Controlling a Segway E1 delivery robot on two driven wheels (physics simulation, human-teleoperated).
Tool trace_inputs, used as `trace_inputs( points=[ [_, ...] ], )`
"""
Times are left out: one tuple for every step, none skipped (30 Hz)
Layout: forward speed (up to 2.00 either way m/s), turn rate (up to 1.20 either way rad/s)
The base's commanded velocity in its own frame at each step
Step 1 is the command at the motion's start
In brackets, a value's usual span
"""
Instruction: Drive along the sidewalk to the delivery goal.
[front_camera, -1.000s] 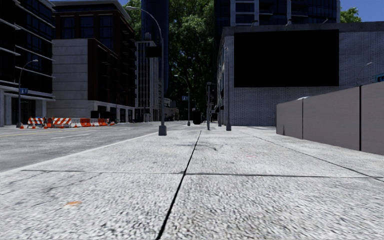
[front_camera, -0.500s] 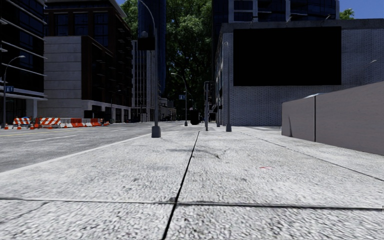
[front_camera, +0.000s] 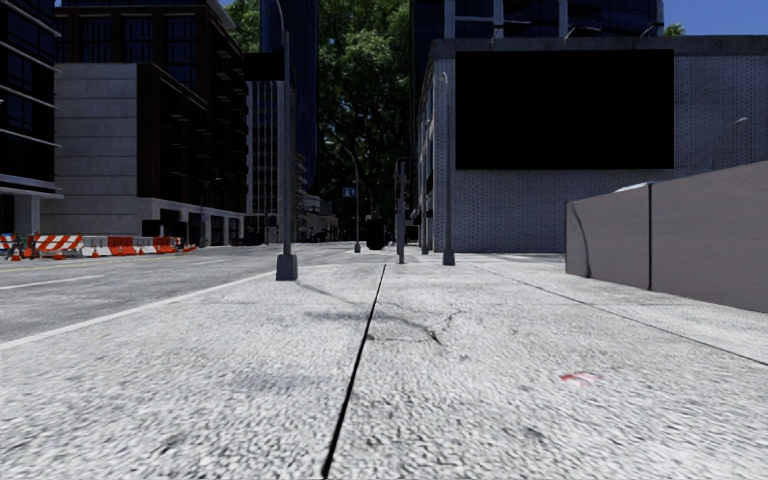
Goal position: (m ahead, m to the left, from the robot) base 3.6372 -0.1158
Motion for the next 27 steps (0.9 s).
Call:
trace_inputs(
  points=[
    [2.00, 0.00],
    [2.00, 0.00],
    [2.00, 0.00],
    [2.00, 0.00],
    [2.00, 0.00],
    [2.00, 0.00],
    [2.00, 0.00],
    [2.00, 0.00],
    [2.00, 0.00],
    [2.00, 0.00],
    [2.00, 0.00],
    [2.00, 0.00],
    [2.00, 0.00],
    [2.00, 0.00],
    [2.00, 0.00],
    [2.00, 0.00],
    [2.00, 0.00],
    [2.00, 0.00],
    [2.00, 0.00],
    [2.00, 0.00],
    [2.00, 0.00],
    [2.00, 0.00],
    [2.00, 0.00],
    [2.00, 0.00],
    [2.00, 0.00],
    [2.00, 0.00],
    [2.00, 0.00]
  ],
)
